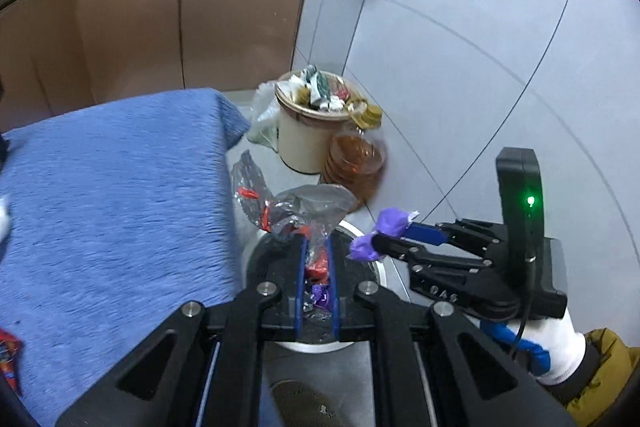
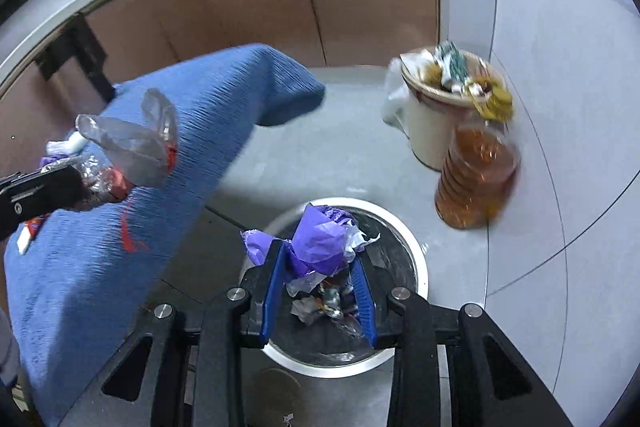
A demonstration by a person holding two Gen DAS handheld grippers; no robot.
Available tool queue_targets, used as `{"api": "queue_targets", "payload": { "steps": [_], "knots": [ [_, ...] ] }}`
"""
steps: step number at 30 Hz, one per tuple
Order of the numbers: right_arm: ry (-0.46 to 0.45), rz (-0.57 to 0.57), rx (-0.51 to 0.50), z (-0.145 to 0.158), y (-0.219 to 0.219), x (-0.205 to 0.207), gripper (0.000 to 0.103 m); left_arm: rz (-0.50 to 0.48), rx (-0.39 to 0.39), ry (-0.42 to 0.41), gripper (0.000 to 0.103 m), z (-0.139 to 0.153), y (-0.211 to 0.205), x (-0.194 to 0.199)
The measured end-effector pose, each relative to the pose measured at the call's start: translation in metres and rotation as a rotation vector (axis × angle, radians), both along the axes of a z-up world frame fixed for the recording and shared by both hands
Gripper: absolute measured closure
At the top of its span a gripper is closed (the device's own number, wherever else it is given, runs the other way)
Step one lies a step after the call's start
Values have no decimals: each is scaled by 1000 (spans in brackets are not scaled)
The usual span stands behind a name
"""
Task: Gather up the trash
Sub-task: 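Carry the wrappers to the metal bin with the left tool while the right tool drops a purple wrapper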
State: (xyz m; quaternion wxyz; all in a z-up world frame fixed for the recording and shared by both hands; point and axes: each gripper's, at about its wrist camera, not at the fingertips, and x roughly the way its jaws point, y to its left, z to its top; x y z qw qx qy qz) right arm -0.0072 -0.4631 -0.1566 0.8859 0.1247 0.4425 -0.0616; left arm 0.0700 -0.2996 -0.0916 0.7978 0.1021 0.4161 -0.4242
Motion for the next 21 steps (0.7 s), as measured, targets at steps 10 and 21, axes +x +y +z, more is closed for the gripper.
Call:
{"api": "queue_targets", "payload": {
  "steps": [10, 21],
  "knots": [
    [71, -38, -2, -42, -19, 14, 47, 24, 21, 63, 70, -37, -30, 14],
    [52, -64, -18, -29, -15, 6, 46, 38, -28, 15, 58, -14, -7, 0]
  ]
}}
